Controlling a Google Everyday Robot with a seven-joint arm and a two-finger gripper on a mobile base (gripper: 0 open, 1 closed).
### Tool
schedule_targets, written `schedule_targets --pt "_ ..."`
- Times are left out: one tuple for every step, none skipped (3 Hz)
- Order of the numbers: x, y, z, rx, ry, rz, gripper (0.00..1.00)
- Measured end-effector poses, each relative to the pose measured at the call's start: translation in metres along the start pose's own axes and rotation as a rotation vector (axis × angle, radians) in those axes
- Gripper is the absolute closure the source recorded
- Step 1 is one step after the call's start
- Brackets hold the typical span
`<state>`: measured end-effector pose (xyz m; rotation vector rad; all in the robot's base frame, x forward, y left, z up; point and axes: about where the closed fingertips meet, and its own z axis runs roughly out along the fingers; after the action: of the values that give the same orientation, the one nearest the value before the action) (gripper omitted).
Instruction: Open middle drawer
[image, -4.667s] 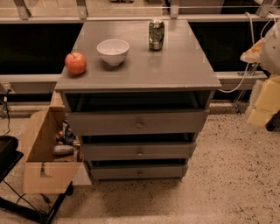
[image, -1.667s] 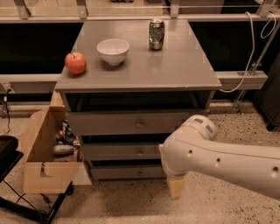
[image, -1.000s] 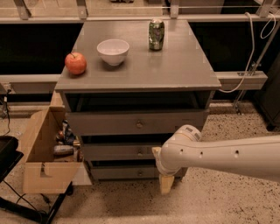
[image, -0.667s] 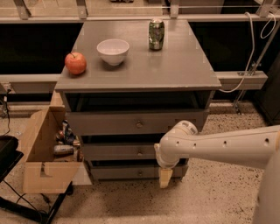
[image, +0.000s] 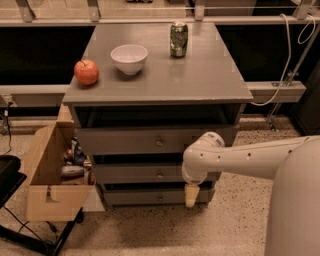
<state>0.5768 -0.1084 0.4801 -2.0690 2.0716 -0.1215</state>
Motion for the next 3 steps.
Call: schedule_targets --pt "-0.003 -0.006 0.005 0.049 0.006 -0.016 0.0" --pt "-0.009 -0.021 0.017 0.125 0.023 -0.036 0.0" --pt "-0.005 -0.039 0.038 0.154 0.077 -0.051 0.0"
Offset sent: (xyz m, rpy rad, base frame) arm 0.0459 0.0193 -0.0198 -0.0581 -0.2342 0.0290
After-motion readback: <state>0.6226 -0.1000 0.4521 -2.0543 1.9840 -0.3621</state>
